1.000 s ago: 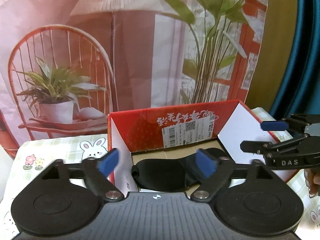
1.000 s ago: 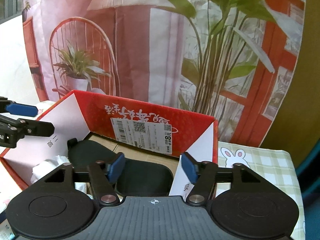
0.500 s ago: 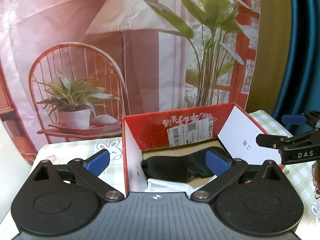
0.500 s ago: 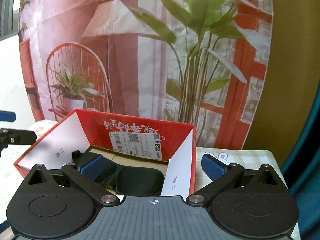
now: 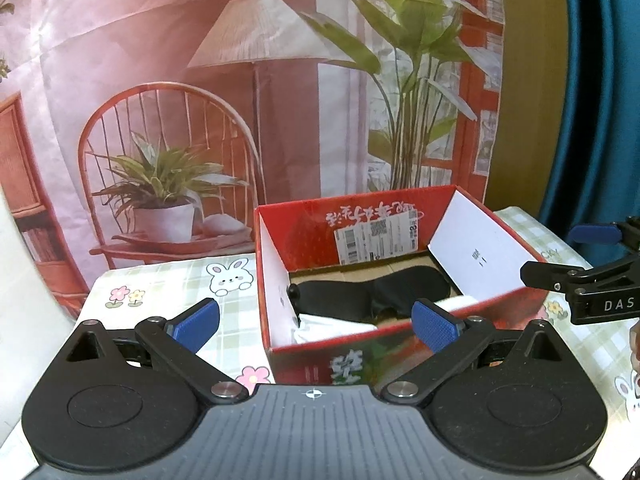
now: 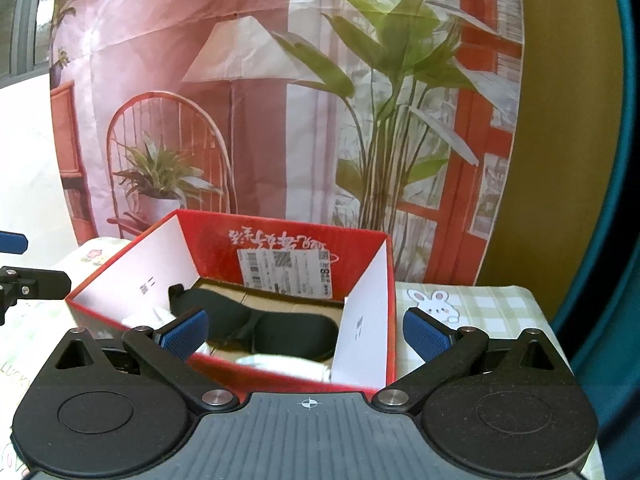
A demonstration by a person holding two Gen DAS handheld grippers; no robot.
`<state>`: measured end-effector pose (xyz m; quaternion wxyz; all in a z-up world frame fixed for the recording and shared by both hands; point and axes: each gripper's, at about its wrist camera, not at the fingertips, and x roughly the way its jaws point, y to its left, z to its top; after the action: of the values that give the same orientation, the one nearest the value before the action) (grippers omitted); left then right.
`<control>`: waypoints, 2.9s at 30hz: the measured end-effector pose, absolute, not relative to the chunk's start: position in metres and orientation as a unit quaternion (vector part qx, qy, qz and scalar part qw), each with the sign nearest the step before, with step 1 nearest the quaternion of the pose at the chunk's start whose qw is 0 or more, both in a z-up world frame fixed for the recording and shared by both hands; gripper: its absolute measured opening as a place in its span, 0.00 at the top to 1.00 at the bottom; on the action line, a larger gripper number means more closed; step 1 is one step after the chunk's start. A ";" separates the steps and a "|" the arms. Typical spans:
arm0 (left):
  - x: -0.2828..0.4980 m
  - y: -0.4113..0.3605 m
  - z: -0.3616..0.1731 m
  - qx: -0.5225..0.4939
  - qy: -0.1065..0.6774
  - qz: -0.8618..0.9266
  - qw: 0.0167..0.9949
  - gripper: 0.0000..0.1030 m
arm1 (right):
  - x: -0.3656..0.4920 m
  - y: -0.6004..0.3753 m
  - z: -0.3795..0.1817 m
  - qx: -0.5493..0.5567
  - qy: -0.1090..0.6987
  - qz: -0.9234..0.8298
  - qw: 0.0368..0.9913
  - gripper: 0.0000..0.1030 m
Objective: Organize soft objects
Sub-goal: 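Grasp the clear-wrapped bread package beside the box with the left gripper, then carry the bread package over the box and open the left gripper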
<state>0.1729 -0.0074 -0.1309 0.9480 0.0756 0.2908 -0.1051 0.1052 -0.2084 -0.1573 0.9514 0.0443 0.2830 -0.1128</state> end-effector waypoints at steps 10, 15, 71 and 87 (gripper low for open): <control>0.155 -0.005 -0.143 0.051 0.304 -0.136 0.941 0.00 | 0.081 -0.198 -0.170 0.043 0.294 -0.107 0.949 0.00; 0.153 -0.015 -0.158 0.047 0.323 -0.167 0.930 0.07 | 0.071 -0.191 -0.187 0.035 0.308 -0.087 0.947 0.01; 0.258 -0.046 -0.121 -0.037 0.340 -0.298 0.891 0.59 | 0.156 -0.210 -0.125 0.037 0.279 0.049 0.958 0.70; 0.337 -0.062 -0.170 -0.083 0.400 -0.301 0.862 0.59 | 0.218 -0.261 -0.175 0.096 0.326 0.009 0.941 0.70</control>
<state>0.3369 -0.0621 -0.1698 0.8620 -0.0831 0.3996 -0.3005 0.2177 -0.2609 -0.1753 0.9406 0.0956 0.3255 0.0086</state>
